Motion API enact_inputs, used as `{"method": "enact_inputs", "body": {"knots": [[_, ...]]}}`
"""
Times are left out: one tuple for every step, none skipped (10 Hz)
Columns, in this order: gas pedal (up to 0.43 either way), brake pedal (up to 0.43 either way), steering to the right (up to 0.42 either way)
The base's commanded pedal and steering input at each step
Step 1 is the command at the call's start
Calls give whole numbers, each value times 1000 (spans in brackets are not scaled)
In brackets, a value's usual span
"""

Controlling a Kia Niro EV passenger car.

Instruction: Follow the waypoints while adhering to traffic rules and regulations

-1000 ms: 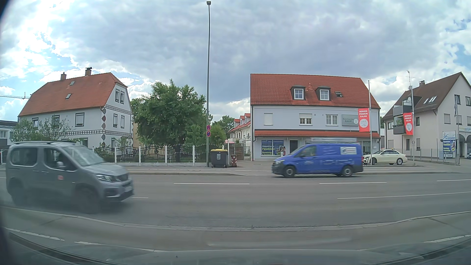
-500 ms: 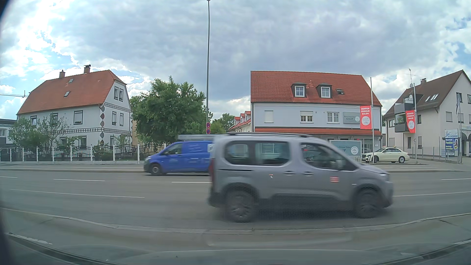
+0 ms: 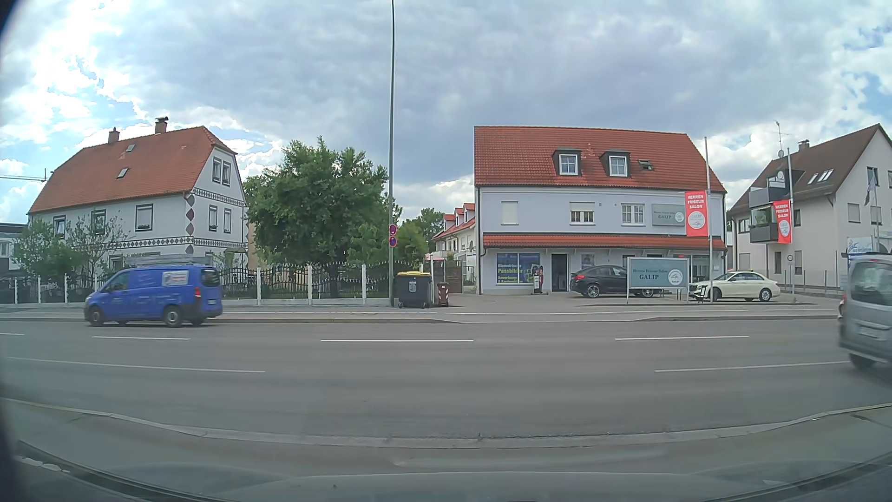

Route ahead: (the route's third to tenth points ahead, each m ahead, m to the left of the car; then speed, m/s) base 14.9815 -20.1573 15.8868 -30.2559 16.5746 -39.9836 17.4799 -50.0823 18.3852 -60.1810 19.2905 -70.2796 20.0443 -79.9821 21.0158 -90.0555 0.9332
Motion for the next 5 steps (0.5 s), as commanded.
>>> {"method": "enact_inputs", "body": {"knots": [[0,207,-8],[0,213,-8],[0,268,-6],[0,262,-5],[0,232,-5]]}}
